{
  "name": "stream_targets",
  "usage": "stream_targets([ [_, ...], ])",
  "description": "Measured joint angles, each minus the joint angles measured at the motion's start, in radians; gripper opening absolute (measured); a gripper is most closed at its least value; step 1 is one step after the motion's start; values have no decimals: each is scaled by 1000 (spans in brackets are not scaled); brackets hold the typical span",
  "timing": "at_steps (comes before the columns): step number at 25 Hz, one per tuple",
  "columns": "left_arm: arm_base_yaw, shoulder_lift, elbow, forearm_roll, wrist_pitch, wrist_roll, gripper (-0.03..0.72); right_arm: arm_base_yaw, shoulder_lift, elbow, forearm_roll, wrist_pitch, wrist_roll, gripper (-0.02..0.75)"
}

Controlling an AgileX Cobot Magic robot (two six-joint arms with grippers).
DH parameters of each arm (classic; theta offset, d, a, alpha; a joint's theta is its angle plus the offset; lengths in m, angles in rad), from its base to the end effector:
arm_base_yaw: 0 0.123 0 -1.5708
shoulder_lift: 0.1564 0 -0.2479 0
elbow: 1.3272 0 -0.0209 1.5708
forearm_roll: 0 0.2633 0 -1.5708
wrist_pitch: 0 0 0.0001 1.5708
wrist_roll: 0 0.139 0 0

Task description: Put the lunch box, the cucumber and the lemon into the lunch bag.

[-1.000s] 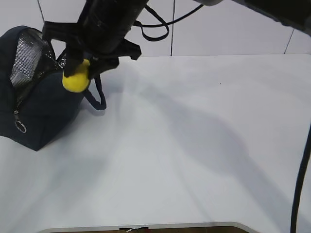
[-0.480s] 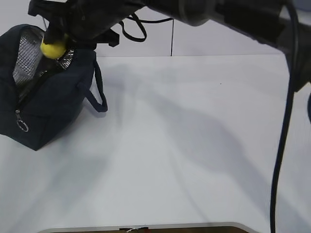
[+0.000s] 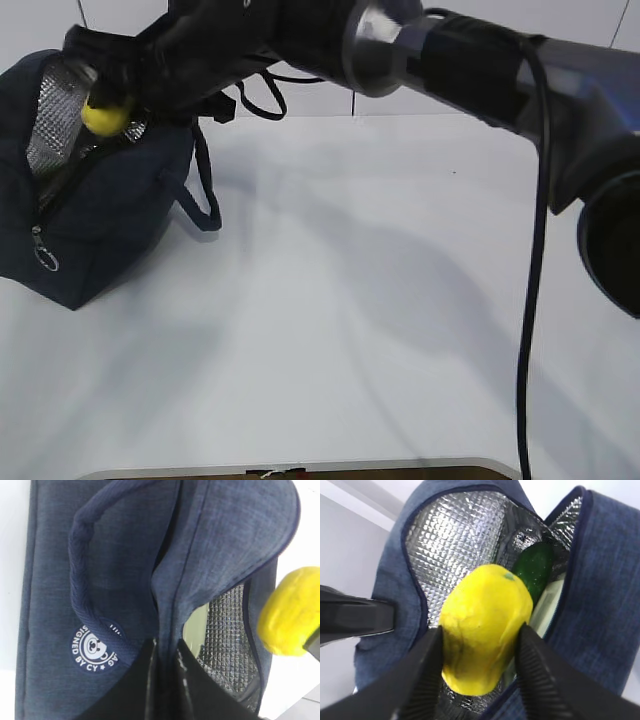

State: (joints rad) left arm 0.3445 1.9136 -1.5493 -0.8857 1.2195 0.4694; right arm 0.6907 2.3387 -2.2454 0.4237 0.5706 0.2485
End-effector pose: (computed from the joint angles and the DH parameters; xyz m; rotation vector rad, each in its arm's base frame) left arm 0.4116 0.0403 0.1962 -0.2129 2.5530 -1.0134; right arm 0.4257 0.3919 0.2224 -0.2339 2.2485 0.9803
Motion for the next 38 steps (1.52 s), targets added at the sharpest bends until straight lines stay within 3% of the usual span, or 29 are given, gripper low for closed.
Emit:
stream_targets([
  [6,0,0,0,0,0,0,8,0,20,0,29,-8,-40,524],
  [9,0,0,0,0,0,0,8,0,20,-7,47,15,-70,566],
  [14,0,0,0,5,0,0,8,0,20,-64,22,147,-167,577],
  [24,0,0,0,27,0,0,8,0,0,-209,-209,445,-232,577],
  [31,0,0,0,29,0,0,8,-2,0,-209,-369,595,0,577],
  [38,0,0,0,29,0,0,8,-8,0,-209,-378,558,142,577],
])
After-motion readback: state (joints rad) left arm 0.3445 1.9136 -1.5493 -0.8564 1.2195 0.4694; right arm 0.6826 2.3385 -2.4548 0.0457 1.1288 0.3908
